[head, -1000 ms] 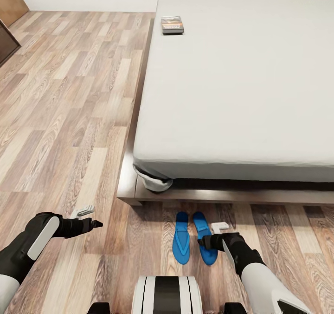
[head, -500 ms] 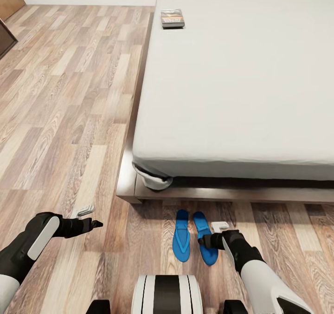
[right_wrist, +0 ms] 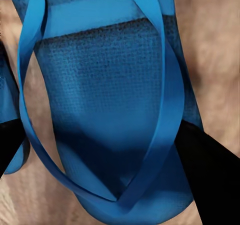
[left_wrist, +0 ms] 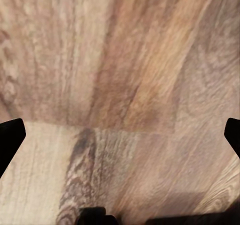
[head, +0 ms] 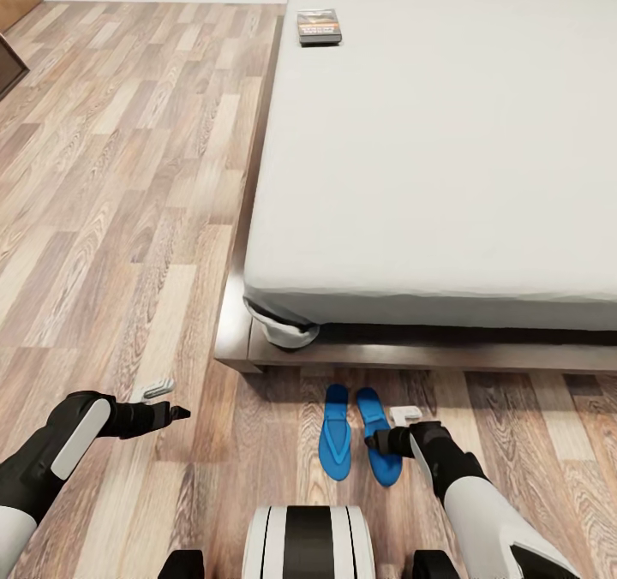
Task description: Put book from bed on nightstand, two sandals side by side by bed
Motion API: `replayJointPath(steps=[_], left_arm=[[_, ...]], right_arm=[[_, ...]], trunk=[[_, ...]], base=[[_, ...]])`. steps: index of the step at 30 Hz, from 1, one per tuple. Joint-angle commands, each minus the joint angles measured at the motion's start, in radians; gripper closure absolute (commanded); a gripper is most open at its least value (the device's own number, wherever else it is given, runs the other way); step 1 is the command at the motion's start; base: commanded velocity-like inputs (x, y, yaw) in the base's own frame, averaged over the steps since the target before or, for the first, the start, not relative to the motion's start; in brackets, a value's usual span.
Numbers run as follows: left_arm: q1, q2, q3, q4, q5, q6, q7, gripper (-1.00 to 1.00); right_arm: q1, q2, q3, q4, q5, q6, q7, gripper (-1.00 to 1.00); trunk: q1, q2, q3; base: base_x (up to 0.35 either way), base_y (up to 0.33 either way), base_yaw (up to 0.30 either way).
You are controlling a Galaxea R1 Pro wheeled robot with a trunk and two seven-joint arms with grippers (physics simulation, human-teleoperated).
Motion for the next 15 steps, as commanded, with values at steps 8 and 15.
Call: replayJointPath(steps=[8, 15], left_arm=[[0.0, 0.001, -0.003, -0.015, -0.01, 0.002, -0.009, -1.0], [0.001, 0.003, -0.001, -0.032, -0.01, 0.003, -0.009, -1.0]], right_arm=[[-0.011, 0.005, -0.01, -0.002, 0.01, 0.005, 0.008, 1.0], [-0.02, 0.007, -0.011, -0.001, 0.01, 0.006, 0.008, 1.0]], trunk=[[0.0, 0.0, -0.001], [0.001, -0.001, -0.012]], base=[[0.0, 0.0, 0.0], [0.0, 0.0, 0.0]])
